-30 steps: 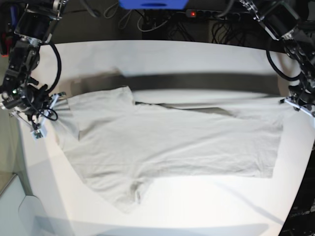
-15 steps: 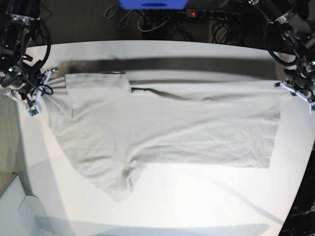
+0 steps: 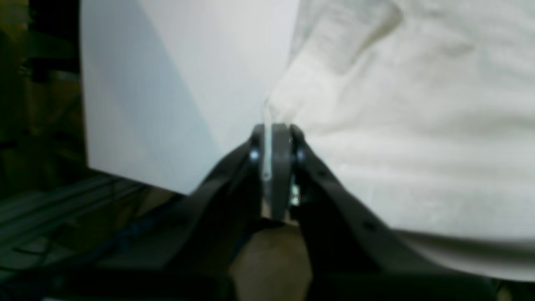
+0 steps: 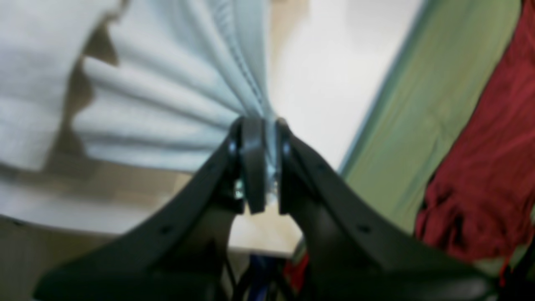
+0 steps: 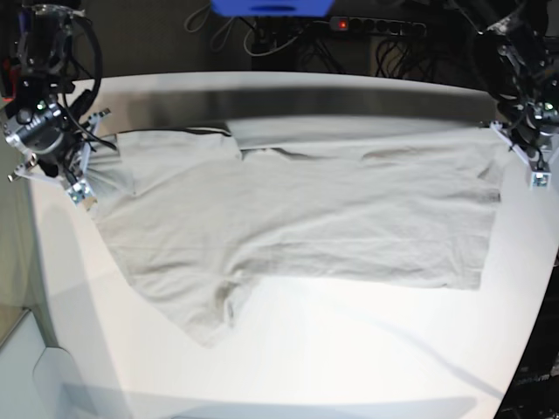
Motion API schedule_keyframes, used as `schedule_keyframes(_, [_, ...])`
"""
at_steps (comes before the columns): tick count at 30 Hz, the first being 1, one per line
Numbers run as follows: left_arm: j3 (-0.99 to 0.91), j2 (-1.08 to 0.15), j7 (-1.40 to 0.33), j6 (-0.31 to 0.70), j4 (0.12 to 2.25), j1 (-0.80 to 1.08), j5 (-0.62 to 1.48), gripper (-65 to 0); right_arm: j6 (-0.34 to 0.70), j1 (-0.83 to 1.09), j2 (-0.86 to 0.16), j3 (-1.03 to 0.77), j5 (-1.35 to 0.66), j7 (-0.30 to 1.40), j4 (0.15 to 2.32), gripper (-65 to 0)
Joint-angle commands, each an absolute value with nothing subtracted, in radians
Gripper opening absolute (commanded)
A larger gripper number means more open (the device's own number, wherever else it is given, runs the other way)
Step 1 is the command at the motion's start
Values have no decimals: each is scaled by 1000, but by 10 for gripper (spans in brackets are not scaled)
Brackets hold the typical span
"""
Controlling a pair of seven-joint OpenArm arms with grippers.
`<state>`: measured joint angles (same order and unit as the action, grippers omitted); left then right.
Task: Layout the t-shirt on the table in an organized manner, then fold the t-shirt properly
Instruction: 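Pull the held shirt sides away from the hem with both grippers, then lower the shirt and release it from both grippers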
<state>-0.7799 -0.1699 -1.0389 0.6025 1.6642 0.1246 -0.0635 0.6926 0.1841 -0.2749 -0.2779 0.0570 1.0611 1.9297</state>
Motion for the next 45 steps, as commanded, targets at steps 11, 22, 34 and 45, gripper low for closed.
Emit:
schedule_keyframes(11, [-602, -269, -1214, 610, 1491, -97, -171, -648, 698, -22, -309, -136, 153, 1239, 1833, -650])
schedule_keyframes(22, [-602, -308, -1219, 611, 1471, -189, -171, -648, 698, -61, -351, -147, 154, 1242, 1819, -650])
schedule_keyframes(34, [-601, -263, -1351, 611, 1371, -315, -171, -648, 698, -157, -378, -101, 154, 1374, 1678, -650])
schedule_keyframes(45, [-604, -269, -1354, 611, 1379, -312, -170, -648, 698, -191, -403, -21, 151, 1366, 1724, -650])
